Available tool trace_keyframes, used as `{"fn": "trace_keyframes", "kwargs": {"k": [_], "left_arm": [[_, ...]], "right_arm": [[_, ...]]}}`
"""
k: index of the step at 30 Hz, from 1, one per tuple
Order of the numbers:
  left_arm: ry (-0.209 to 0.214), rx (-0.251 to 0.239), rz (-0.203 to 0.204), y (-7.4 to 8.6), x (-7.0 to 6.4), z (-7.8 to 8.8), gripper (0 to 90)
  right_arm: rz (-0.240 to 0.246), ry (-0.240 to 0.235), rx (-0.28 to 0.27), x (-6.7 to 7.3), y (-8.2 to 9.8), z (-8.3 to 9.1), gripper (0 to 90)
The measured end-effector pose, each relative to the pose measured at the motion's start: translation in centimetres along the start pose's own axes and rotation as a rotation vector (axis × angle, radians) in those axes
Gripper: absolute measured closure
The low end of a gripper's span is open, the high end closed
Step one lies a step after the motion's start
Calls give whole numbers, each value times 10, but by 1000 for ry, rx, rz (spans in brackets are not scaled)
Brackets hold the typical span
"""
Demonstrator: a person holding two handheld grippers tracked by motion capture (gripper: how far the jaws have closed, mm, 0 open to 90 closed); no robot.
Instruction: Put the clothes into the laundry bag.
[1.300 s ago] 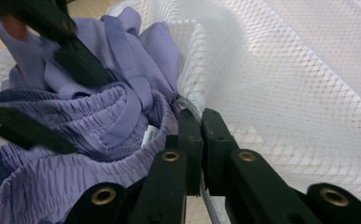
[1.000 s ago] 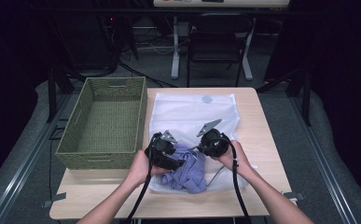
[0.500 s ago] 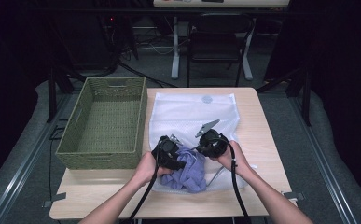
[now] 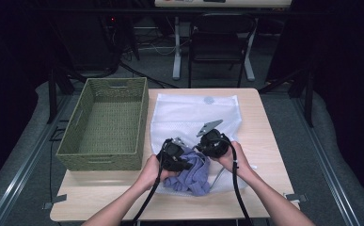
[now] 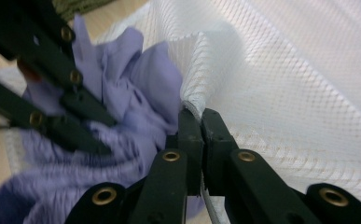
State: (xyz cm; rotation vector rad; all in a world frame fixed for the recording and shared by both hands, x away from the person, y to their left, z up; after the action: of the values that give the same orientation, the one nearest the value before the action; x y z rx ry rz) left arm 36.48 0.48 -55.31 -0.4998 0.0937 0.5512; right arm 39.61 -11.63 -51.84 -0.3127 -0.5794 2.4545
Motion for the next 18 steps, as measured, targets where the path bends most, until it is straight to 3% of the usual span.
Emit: {"fn": "trace_keyframes", "kwargs": {"k": [3,7,10,13,18], "left_arm": [[-21,2,-16,-6,-1,-5,820],[-42,-7,21,-10,5,-13,807],[-44,-18,32,-9,8,-12,770],[-56,-17,33,-7,9,-3,657],[-122,-34,52,0,14,19,475]], "right_arm": [[0,0,-14,1,-2,3,884],[6,-13,-14,4,-1,6,884],[10,-29,17,5,3,1,883],[17,-37,47,4,8,-5,882],[9,-37,49,1,10,-4,882]]}}
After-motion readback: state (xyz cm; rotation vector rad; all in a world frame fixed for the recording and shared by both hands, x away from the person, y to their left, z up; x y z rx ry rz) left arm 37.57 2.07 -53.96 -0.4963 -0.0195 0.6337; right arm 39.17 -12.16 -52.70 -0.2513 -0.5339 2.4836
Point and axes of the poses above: each handheld gripper's, and its own axes: z roughly backward along the jaws, y roughly out of its underside, x roughly to its left, the point moved 5 cm from there along -z, roughly forward along the jaws, and after that the axes turned 11 degrees about x, right-handed, at the moved point
